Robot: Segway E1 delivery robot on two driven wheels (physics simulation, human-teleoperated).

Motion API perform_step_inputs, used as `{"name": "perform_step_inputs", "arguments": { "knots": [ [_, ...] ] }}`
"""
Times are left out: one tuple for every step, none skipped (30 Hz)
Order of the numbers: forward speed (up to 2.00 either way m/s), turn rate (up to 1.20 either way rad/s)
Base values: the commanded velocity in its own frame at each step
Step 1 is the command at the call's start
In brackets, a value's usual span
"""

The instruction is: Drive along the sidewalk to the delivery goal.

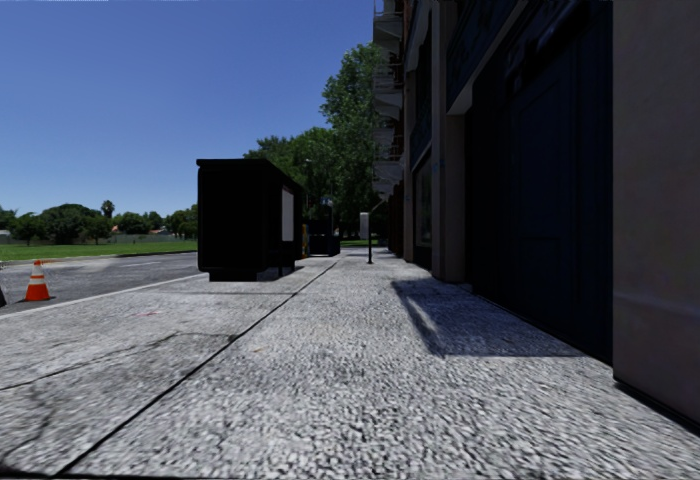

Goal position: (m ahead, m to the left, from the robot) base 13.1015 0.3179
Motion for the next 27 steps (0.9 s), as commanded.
{"name": "perform_step_inputs", "arguments": {
  "knots": [
    [1.91, 0.0],
    [1.91, 0.0],
    [1.91, 0.0],
    [1.91, 0.0],
    [1.92, 0.0],
    [1.92, 0.0],
    [1.94, 0.0],
    [1.95, 0.0],
    [1.95, 0.0],
    [1.95, 0.0],
    [1.95, 0.0],
    [1.96, 0.0],
    [1.96, 0.0],
    [1.96, 0.0],
    [1.96, 0.0],
    [1.96, 0.0],
    [1.96, 0.0],
    [1.96, 0.0],
    [1.96, 0.0],
    [1.96, 0.0],
    [1.96, 0.0],
    [1.96, 0.0],
    [1.96, 0.0],
    [1.96, 0.0],
    [1.96, 0.0],
    [1.97, 0.0],
    [1.97, 0.0]
  ]
}}
